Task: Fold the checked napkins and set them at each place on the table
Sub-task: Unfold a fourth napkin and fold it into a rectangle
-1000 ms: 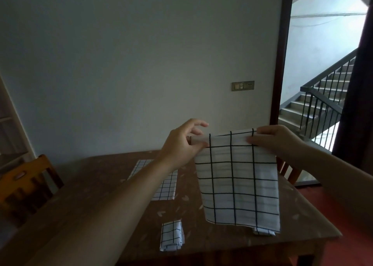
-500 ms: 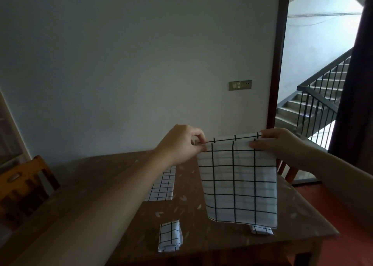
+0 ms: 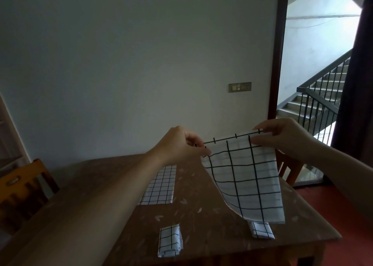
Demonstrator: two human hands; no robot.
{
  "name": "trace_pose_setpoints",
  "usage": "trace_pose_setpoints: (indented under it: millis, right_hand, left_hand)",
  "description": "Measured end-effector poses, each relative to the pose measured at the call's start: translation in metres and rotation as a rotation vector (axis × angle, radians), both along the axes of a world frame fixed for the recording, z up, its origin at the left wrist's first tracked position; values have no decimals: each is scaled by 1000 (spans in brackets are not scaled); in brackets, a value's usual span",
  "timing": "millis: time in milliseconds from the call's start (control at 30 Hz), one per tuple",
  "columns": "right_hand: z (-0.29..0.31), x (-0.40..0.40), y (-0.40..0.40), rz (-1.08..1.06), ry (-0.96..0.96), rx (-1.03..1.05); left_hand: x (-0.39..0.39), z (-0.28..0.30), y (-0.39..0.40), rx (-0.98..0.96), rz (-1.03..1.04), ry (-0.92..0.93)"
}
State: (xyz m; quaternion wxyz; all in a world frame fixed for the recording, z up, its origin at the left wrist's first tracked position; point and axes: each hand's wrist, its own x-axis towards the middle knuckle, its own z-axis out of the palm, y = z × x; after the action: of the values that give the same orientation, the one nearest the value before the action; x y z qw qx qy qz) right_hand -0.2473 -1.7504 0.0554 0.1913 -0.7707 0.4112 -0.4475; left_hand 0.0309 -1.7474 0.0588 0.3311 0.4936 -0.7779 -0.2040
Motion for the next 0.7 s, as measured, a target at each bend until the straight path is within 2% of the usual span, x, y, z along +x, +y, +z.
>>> trace_pose_setpoints:
  millis: [200, 367, 467, 633, 700]
  right_hand:
    - [0, -1, -7, -30, -20, -11]
    - [3, -1, -2, 54, 33, 38]
    - [3, -1, -3, 25, 15, 21]
    - [2, 1, -5, -13, 50, 9]
    - [3, 1, -6, -14, 36, 3]
  left_hand:
    - [-1, 0, -2, -37, -14, -52]
    - [5, -2, -8, -37, 1, -48]
    - [9, -4, -12, -40, 24, -39]
    - [10, 0, -9, -75, 40, -150]
    - [10, 1, -8, -66, 48, -112]
